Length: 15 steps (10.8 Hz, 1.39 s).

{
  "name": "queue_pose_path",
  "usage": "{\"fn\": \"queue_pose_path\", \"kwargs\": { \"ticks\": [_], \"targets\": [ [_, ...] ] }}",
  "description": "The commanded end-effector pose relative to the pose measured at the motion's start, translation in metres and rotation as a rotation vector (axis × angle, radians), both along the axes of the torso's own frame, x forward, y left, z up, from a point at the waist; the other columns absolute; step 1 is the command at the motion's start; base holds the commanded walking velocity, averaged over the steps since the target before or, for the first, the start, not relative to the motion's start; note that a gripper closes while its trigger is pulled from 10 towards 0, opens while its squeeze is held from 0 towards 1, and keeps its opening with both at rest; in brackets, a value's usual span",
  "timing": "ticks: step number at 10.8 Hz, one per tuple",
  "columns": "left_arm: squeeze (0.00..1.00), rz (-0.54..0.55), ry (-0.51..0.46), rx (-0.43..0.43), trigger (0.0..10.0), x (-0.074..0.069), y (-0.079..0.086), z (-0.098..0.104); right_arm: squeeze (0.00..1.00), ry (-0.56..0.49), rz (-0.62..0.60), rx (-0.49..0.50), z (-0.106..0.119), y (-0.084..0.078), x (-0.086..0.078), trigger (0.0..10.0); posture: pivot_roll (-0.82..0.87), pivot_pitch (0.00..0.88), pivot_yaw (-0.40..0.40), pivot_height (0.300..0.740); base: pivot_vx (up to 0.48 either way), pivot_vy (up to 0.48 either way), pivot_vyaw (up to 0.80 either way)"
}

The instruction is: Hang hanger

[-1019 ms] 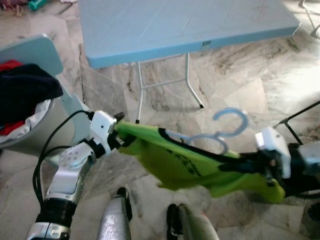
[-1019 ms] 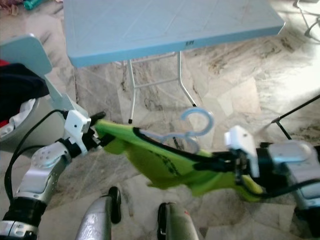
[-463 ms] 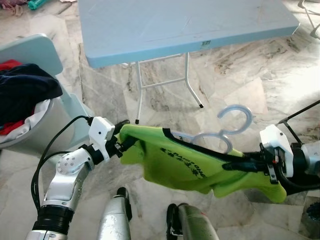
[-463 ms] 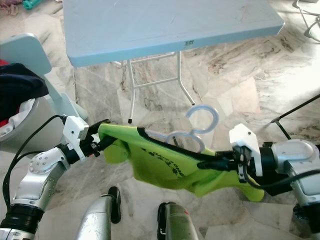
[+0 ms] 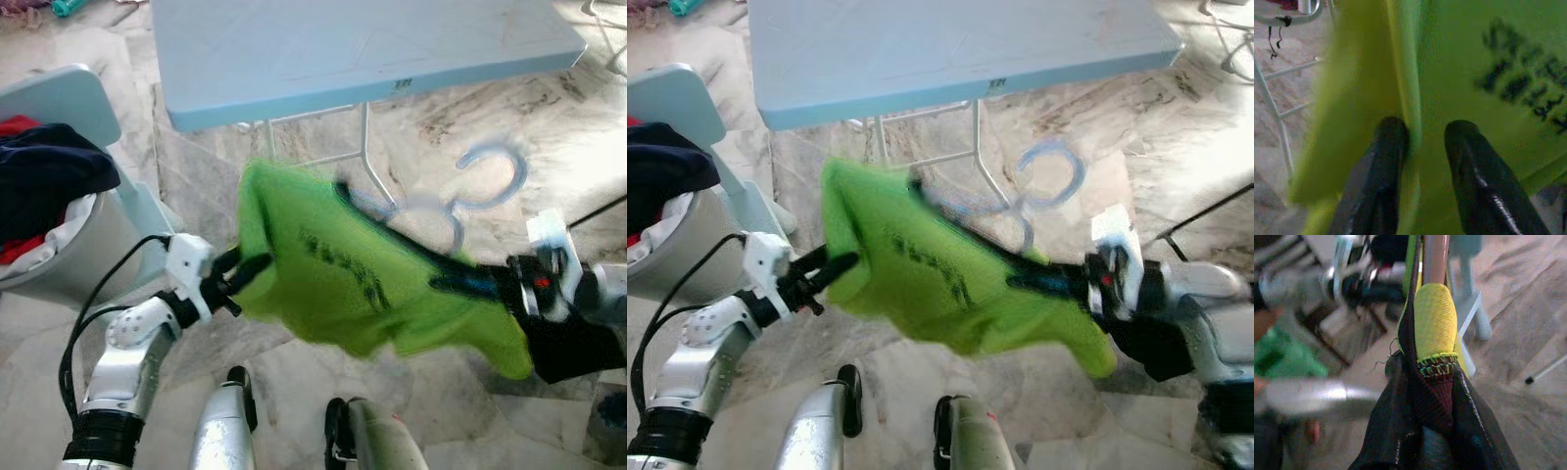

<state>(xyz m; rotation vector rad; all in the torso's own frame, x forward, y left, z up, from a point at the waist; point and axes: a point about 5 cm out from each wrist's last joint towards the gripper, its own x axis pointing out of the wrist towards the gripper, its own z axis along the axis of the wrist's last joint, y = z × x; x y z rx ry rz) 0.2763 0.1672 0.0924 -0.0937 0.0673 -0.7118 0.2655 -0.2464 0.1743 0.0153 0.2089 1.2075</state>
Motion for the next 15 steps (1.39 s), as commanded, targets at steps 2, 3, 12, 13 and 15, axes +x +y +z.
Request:
{"fn": "queue_pose_path", "kwargs": {
  "ticks": [2, 3, 12, 13, 15],
  "targets": [
    [0.00, 0.022, 0.036, -0.005, 0.0, -0.005, 0.003, -0.008, 0.00, -0.044, 0.000, -0.004, 0.009, -0.005, -0.002, 10.0, -0.01, 0.283, -0.076, 0.740, 0.000, 0.000, 0.00],
    [0.00, 0.016, 0.040, -0.010, 0.0, -0.006, 0.002, -0.009, 0.00, -0.039, -0.014, 0.011, 0.010, -0.006, -0.001, 10.0, -0.01, 0.283, -0.077, 0.740, 0.000, 0.000, 0.00],
    [1.00, -0.062, -0.144, 0.474, 10.0, -0.024, 0.014, -0.017, 0.00, -0.093, 0.137, -0.396, -0.038, -0.005, -0.007, 10.0, 0.00, 0.294, -0.062, 0.740, 0.000, 0.000, 0.00],
    [1.00, -0.067, -0.132, 0.473, 10.0, -0.025, 0.016, -0.019, 0.00, -0.141, 0.146, -0.395, -0.037, -0.003, -0.002, 10.0, 0.00, 0.293, -0.060, 0.740, 0.000, 0.000, 0.00],
    [1.00, -0.072, -0.132, 0.477, 10.0, -0.025, 0.017, -0.020, 0.00, -0.174, 0.174, -0.428, -0.037, -0.004, 0.000, 10.0, 0.00, 0.290, -0.058, 0.740, 0.000, 0.000, 0.00]
  ]
}}
